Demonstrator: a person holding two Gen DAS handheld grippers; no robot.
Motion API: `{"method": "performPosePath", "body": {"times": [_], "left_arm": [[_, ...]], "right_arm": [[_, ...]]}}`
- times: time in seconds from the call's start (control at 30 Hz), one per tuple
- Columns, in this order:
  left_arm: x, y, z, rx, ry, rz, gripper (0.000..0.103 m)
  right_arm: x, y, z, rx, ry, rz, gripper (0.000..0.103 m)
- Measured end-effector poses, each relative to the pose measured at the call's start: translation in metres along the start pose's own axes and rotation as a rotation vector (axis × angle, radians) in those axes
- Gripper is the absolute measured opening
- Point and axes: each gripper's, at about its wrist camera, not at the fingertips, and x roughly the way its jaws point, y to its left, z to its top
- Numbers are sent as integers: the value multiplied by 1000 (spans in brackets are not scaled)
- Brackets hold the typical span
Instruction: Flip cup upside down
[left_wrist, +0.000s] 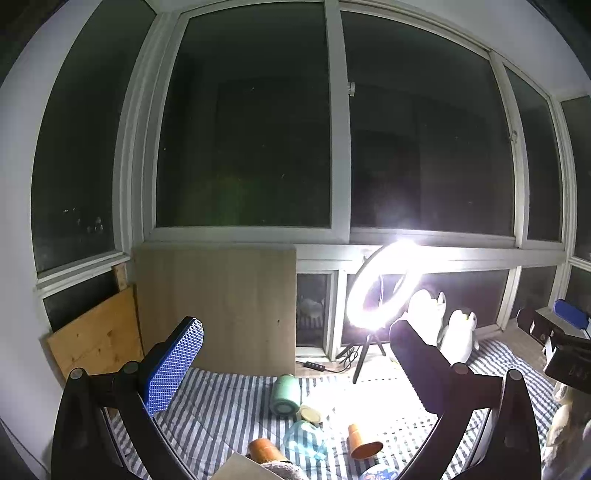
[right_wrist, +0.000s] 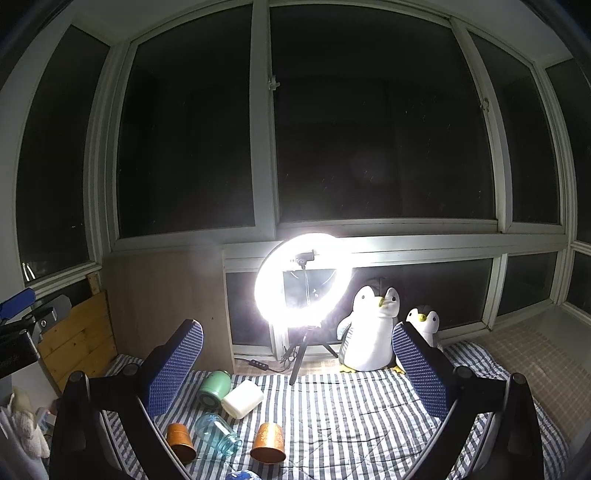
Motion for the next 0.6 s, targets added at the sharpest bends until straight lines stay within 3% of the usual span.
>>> {"method": "performPosePath", "body": {"times": [0.6], "left_arm": [[6,2,-4,-14,13,14,103]], "right_arm": [[3,2,-6,7,18,9,102]]}}
